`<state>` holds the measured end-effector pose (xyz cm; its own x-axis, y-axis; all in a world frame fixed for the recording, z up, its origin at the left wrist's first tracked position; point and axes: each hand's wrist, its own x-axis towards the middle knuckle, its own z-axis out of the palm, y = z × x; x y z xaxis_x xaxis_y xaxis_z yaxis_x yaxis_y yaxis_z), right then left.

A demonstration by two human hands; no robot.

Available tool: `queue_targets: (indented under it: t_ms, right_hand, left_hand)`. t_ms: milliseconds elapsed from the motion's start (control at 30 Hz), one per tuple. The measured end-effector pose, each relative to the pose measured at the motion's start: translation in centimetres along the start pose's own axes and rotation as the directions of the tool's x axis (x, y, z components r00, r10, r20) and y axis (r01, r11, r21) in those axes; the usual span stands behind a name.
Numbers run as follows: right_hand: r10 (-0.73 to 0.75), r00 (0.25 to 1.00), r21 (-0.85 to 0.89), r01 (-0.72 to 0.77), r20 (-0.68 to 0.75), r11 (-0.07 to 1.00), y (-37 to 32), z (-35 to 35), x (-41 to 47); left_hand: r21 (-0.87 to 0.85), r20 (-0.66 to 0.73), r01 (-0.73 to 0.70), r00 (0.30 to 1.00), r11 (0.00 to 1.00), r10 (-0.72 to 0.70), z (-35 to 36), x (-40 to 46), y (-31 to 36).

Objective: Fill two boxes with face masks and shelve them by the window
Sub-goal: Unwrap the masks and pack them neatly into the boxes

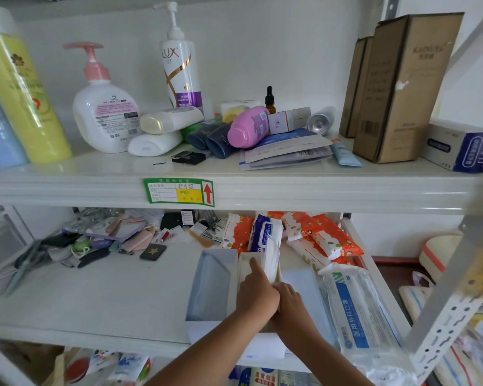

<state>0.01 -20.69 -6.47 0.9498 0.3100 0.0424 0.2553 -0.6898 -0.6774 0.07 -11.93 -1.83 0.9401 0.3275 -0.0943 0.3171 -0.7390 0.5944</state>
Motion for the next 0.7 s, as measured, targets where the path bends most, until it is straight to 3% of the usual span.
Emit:
queue_targets:
  t_ms: [267,467,700]
  right_hand:
    - [0.046,0.998,0.031,-0.048,0.046,0.998,0.2,-0.8,0.8]
    - [0.015,0.999,-0.135,-0.009,0.045,0.991,-0.2,-1.6,0.7]
    - [-0.010,0.998,-0.194,0.023,0.067,0.981,-0.1,-1.3,0.9]
  left_hand:
    - [0.054,-0.062,-0.005,0.998,0.999,0.008,0.7,0.5,-0.1]
    - [0.173,-0.093,-0.026,0.995,0.985,0.043,0.8,0.4,-0.3]
    - [0.285,-0.117,-0.051,0.989,0.957,0.088,1.0,0.4,-1.2]
